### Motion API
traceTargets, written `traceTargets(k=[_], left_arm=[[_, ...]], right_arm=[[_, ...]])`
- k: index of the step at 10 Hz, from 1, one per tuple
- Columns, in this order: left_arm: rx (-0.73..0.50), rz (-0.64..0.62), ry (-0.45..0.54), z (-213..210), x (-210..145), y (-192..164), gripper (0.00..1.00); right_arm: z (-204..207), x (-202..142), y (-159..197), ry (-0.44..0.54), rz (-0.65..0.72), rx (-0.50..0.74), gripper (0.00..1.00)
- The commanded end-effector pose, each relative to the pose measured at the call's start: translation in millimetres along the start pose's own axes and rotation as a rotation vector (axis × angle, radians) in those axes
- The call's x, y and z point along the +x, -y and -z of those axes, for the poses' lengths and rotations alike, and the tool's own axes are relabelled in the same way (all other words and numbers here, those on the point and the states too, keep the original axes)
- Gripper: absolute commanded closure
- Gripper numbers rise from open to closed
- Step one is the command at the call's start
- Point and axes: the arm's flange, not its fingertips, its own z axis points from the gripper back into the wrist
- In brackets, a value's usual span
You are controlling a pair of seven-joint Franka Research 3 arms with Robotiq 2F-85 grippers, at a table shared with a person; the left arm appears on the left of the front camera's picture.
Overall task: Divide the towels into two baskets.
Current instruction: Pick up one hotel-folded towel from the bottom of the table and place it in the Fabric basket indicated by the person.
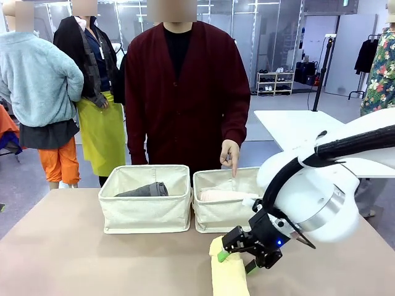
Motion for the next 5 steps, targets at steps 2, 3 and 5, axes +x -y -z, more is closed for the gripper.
traceTargets(k=[2, 3, 5], left_arm=[[-0.001, -0.002, -0.005, -2, -3, 2, 0.00], [-0.001, -0.002, -0.005, -2, -3, 2, 0.00], [-0.001, -0.002, -0.005, -2, -3, 2, 0.00]], right_arm=[[2, -66, 4, 0.041, 0.025, -0.028, 0.00], [6, -67, 2, 0.045, 0.021, -0.038, 0.22], [13, -65, 0, 0.053, 0.026, -0.093, 0.82]])
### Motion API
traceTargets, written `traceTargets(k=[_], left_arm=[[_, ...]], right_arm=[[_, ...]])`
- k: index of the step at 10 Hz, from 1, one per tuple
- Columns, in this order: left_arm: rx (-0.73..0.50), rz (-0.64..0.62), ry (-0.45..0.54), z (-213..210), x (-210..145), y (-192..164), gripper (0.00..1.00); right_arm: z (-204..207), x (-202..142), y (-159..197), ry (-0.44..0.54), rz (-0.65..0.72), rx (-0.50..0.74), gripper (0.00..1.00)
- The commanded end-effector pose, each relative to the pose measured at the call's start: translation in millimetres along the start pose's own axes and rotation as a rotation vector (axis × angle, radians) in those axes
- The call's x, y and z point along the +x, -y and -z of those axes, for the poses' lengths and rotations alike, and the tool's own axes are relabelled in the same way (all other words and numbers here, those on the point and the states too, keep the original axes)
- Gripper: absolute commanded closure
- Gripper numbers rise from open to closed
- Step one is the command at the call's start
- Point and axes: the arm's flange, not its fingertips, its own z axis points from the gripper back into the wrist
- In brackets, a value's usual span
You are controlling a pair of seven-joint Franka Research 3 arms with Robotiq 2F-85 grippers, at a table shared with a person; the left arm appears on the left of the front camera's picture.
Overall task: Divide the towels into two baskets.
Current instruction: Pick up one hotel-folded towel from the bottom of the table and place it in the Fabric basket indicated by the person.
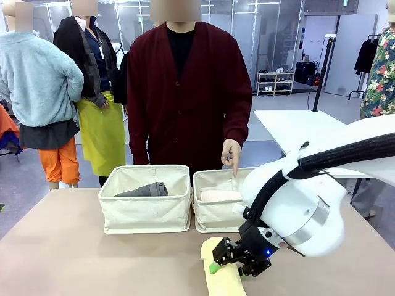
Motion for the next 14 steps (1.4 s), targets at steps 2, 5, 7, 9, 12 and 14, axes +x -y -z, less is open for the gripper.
traceTargets(k=[2, 5, 7, 9, 12, 14], left_arm=[[-0.001, -0.002, -0.005, -2, -3, 2, 0.00], [-0.001, -0.002, -0.005, -2, -3, 2, 0.00], [-0.001, -0.002, -0.005, -2, -3, 2, 0.00], [-0.001, -0.002, -0.005, -2, -3, 2, 0.00], [-0.001, -0.002, -0.005, -2, -3, 2, 0.00], [-0.001, -0.002, -0.005, -2, -3, 2, 0.00]], right_arm=[[-8, -54, 9, 0.036, 0.021, -0.079, 1.00], [-25, -58, -3, 0.044, -0.001, -0.069, 1.00], [-62, -58, -25, 0.000, -0.063, -0.119, 1.00], [-110, -46, -50, -0.045, -0.220, -0.222, 1.00], [-160, -28, -71, -0.148, -0.511, -0.292, 1.00], [-176, -23, -77, -0.301, -0.695, -0.301, 1.00]])
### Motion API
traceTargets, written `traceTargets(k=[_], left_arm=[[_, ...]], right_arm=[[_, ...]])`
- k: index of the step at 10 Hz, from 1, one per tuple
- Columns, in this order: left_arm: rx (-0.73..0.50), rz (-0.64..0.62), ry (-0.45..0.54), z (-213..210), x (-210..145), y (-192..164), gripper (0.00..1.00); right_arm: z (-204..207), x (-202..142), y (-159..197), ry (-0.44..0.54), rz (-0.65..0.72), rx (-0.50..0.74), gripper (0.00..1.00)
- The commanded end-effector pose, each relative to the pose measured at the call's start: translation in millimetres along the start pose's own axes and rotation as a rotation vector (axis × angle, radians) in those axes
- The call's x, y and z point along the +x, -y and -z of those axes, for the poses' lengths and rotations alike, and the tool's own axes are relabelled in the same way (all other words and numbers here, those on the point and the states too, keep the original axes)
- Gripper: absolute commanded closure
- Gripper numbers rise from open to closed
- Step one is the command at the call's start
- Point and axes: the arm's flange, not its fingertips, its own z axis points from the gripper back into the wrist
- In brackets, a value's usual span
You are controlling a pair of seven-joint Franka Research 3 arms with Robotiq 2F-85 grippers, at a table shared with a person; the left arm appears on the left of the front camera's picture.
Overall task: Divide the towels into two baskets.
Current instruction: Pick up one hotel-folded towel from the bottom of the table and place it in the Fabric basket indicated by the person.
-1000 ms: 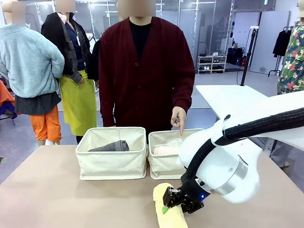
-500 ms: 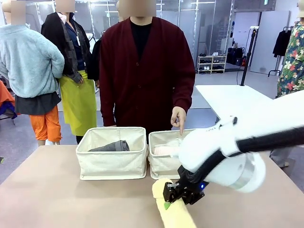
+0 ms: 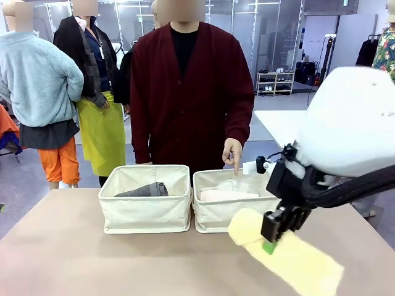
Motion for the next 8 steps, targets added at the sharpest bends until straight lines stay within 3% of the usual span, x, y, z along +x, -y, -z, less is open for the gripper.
traceTargets(k=[1, 4, 5, 6, 7, 8], left_arm=[[-0.001, -0.002, -0.005, -2, -3, 2, 0.00], [-0.001, -0.002, -0.005, -2, -3, 2, 0.00], [-0.001, -0.002, -0.005, -2, -3, 2, 0.00], [-0.001, -0.002, -0.005, -2, -3, 2, 0.00], [-0.001, -0.002, -0.005, -2, -3, 2, 0.00], [-0.001, -0.002, -0.005, -2, -3, 2, 0.00]], right_arm=[[-3, 13, 1, -0.125, -0.277, 0.019, 1.00], [10, 17, -22, -0.336, -0.692, -0.101, 1.00], [11, 7, -25, -0.338, -0.764, -0.145, 1.00], [9, -4, -25, -0.274, -0.827, -0.130, 1.00], [17, 14, -27, -0.354, -0.664, -0.064, 1.00], [17, 14, -27, -0.354, -0.664, -0.064, 1.00]])
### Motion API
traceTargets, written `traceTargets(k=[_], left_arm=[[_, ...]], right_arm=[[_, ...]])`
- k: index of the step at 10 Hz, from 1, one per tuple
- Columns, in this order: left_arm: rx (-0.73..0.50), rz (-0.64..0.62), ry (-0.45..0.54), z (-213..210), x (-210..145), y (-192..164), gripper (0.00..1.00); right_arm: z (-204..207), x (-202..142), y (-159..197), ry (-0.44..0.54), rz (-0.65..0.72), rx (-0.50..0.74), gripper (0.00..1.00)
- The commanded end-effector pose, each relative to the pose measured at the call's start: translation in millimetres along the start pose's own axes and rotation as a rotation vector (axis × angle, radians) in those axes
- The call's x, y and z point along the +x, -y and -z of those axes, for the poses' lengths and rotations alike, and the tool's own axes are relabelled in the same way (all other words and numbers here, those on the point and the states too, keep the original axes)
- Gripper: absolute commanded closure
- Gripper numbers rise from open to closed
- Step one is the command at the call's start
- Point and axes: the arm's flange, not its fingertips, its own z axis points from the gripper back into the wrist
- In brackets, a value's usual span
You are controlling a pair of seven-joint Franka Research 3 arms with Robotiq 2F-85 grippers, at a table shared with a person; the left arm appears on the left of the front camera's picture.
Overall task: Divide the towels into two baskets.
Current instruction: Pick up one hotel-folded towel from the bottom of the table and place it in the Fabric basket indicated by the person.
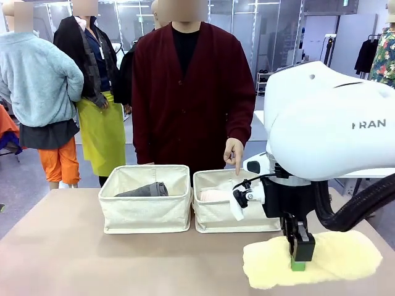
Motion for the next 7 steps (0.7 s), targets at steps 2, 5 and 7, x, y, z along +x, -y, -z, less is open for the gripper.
traceTargets(k=[2, 5, 7], left_arm=[[-0.001, -0.002, -0.005, -2, -3, 2, 0.00], [-0.001, -0.002, -0.005, -2, -3, 2, 0.00], [-0.001, -0.002, -0.005, -2, -3, 2, 0.00]], right_arm=[[-1, 3, 3, 0.018, 0.064, 0.040, 1.00], [-10, 1, 28, 0.039, -0.061, -0.099, 0.63], [-46, 1, 82, 0.107, -0.076, -0.168, 0.63]])
